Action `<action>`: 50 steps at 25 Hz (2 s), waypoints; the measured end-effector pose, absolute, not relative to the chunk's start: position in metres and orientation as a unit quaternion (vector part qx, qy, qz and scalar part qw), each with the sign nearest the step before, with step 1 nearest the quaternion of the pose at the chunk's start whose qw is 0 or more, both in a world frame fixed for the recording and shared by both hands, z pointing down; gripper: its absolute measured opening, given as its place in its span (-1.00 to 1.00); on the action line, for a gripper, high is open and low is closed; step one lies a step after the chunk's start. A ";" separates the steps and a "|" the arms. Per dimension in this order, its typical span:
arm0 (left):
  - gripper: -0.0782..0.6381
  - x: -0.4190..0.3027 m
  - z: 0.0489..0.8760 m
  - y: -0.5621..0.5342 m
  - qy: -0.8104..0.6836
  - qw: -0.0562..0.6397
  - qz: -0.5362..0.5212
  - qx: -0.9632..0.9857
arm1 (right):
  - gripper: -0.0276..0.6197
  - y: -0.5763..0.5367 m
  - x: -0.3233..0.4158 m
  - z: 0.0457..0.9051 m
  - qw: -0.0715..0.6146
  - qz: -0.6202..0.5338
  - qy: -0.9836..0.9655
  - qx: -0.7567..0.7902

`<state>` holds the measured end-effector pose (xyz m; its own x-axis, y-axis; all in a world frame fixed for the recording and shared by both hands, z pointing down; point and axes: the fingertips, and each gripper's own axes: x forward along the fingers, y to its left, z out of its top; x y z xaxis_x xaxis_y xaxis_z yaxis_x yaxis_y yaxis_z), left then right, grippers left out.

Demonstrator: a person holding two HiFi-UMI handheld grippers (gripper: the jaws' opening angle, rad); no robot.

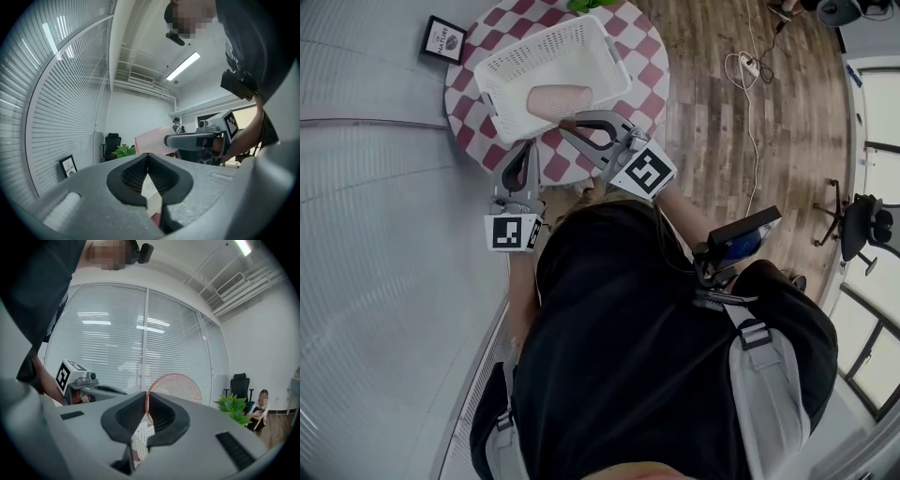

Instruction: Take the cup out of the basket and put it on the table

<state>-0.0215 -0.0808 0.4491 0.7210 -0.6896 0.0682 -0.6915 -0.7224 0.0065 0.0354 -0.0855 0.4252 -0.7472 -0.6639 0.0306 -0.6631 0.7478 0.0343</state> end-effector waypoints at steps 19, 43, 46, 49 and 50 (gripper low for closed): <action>-0.76 -0.025 0.465 -0.071 -0.372 0.045 0.039 0.927 | -0.84 -0.071 0.022 0.455 0.068 0.000 -0.941 0.332; -0.77 -0.025 0.472 -0.070 -0.359 0.067 0.031 0.931 | -0.84 -0.075 0.015 0.473 0.087 0.028 -0.940 0.328; -0.77 -0.024 0.472 -0.069 -0.358 0.066 0.031 0.931 | -0.84 -0.074 0.015 0.473 0.090 0.028 -0.941 0.326; -0.77 -0.022 0.469 -0.067 -0.357 0.066 0.032 0.931 | -0.84 -0.072 0.016 0.472 0.095 0.026 -0.941 0.325; -0.76 -0.023 0.469 -0.067 -0.358 0.066 0.032 0.931 | -0.84 -0.072 0.016 0.472 0.095 0.027 -0.941 0.324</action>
